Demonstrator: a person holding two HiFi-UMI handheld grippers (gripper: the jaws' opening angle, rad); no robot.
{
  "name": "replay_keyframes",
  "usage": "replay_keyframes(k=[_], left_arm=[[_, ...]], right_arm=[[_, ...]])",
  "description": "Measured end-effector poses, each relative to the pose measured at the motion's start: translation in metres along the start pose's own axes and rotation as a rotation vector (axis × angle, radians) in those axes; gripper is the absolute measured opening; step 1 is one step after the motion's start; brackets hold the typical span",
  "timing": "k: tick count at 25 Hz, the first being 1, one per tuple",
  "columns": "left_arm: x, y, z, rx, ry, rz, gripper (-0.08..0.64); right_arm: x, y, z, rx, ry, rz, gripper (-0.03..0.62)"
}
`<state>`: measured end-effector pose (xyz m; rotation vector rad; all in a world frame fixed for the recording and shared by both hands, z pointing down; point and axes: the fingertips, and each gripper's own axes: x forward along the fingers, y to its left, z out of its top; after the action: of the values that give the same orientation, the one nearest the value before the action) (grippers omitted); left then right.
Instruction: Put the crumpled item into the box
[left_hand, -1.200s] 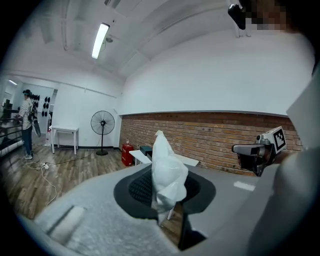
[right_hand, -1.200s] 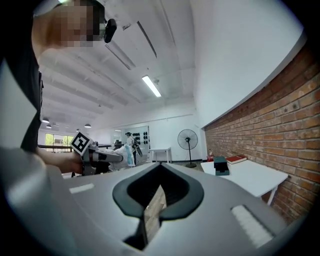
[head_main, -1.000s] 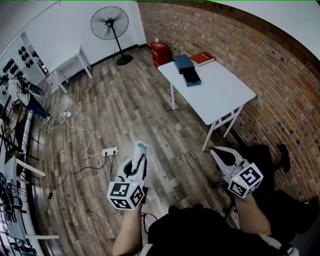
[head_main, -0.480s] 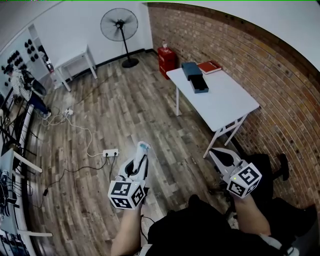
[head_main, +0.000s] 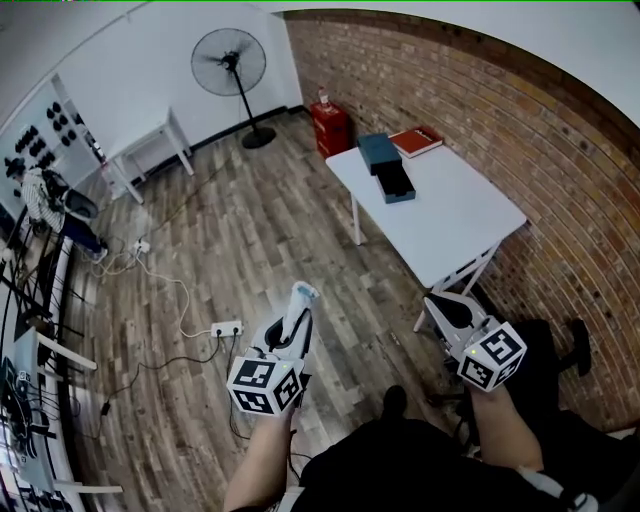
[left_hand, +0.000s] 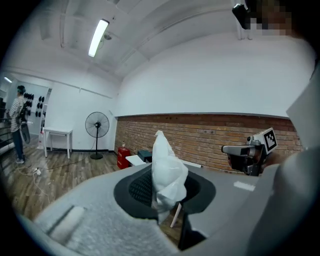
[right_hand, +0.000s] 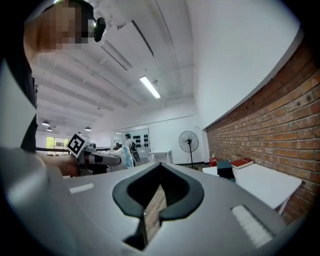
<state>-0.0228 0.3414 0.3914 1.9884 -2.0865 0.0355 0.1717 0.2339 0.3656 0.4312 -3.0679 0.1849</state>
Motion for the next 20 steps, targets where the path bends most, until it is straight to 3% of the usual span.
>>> replay_keyframes(k=[4, 11, 20], left_arm=[[0.059, -0.004, 0.022, 0.042, 0.001, -0.013, 0.074], [0.141, -0.010, 0.033, 0.044, 0.026, -0.016, 0.074], [0.202, -0.013, 0.023, 0.025, 0.048, -0.011, 0.074]], right_arm=[[0.015, -0.059, 0.012, 0.001, -0.027, -0.018, 0.000], [0.020, -0.142, 0.004, 0.045, -0.005, -0.052, 0.000], [0.039, -0.175, -0.031, 0.090, 0.076, -0.002, 0.000]])
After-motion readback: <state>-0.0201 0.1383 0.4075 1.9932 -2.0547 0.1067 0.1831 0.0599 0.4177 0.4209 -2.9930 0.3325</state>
